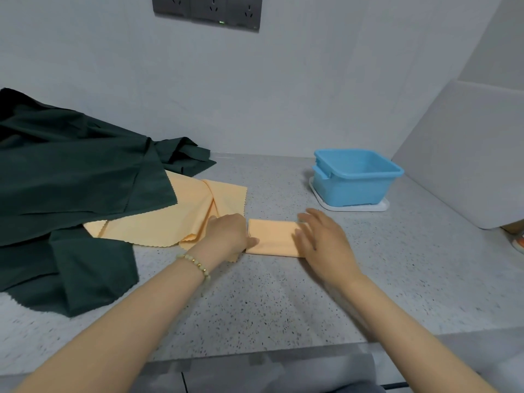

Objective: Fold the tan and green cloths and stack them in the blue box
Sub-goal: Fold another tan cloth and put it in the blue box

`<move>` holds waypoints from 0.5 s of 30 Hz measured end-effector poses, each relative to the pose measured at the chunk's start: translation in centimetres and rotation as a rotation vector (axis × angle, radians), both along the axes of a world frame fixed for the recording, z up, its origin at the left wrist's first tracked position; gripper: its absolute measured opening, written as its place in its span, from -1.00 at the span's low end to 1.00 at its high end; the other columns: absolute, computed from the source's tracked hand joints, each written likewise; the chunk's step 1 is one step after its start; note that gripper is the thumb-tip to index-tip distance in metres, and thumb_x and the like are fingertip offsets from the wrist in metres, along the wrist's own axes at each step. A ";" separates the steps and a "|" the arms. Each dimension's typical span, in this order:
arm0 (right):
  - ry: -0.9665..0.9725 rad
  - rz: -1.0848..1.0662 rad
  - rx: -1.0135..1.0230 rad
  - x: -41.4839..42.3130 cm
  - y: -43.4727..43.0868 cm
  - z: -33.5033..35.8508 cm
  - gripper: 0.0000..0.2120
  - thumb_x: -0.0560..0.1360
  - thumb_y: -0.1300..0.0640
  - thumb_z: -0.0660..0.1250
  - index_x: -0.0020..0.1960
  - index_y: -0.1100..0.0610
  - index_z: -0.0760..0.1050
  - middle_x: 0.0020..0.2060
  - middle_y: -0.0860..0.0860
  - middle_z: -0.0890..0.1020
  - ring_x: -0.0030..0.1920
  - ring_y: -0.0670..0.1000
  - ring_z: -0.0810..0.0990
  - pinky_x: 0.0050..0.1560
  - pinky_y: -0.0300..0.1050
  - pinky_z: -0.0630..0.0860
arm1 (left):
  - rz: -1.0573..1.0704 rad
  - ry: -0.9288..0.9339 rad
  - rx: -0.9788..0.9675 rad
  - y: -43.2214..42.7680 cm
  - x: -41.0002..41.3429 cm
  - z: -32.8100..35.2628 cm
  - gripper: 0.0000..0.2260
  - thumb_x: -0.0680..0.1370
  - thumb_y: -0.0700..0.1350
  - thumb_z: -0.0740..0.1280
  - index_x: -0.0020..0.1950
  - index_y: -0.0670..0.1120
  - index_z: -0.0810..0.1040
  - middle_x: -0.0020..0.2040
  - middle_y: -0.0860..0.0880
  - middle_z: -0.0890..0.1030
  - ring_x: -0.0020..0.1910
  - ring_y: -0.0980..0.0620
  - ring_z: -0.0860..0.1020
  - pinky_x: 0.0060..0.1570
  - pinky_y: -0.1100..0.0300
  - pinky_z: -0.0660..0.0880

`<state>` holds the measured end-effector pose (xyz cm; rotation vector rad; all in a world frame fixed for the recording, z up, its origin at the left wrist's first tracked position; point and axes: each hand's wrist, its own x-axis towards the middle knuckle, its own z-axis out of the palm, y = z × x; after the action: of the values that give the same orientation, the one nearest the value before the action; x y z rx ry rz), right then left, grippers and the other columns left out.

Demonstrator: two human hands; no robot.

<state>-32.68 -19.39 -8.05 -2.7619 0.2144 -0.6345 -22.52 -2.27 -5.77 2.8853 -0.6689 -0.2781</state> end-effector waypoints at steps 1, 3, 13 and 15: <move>0.048 0.032 -0.035 0.7 0.7 0.0 -0.59 0.62 -0.01 0.10 0.43 0.09 0.32 0.44 0.02 0.32 0.42 0.04 0.28 0.42 -0.08 0.12 | 0.001 0.003 0.028 -0.1 0.1 0.1 -0.64 0.56 0.19 0.23 0.05 -0.08 0.57 0.02 -0.04 0.62 0.07 -0.04 0.54 0.22 0.09 0.30; 0.133 0.057 -0.056 2.2 1.7 -0.4 -0.56 0.65 -0.01 0.02 0.50 0.09 0.21 0.50 0.02 0.21 0.48 0.00 0.16 0.46 -0.09 0.00 | -0.001 0.019 0.070 -0.3 0.2 0.4 -0.63 0.56 0.19 0.23 0.09 -0.09 0.56 0.05 -0.04 0.62 0.09 -0.04 0.53 0.20 0.09 0.32; 0.366 0.033 -0.084 4.2 1.9 -2.6 -0.53 0.67 0.00 -0.14 0.55 0.09 0.03 0.53 -0.04 0.10 0.53 -0.05 0.00 0.49 -0.08 -0.19 | -0.301 -0.304 -0.142 -2.2 -1.1 -2.3 -0.54 0.68 -0.06 -0.02 0.57 -0.10 -0.03 0.57 -0.05 0.01 0.53 -0.02 -0.01 0.47 0.10 -0.10; 0.371 0.036 -0.086 4.1 1.9 -2.7 -0.53 0.67 0.01 -0.14 0.55 0.08 0.00 0.54 -0.04 0.08 0.53 -0.06 -0.02 0.49 -0.10 -0.20 | -0.313 -0.248 -0.096 -2.6 -1.2 -3.6 -0.55 0.69 -0.04 -0.11 0.57 -0.11 -0.07 0.58 -0.02 -0.04 0.55 0.03 -0.09 0.48 0.12 -0.21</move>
<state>-28.61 -17.51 -10.77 -2.9398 0.2193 -0.1194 -23.67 -4.87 -9.40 2.7390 -1.1460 0.0757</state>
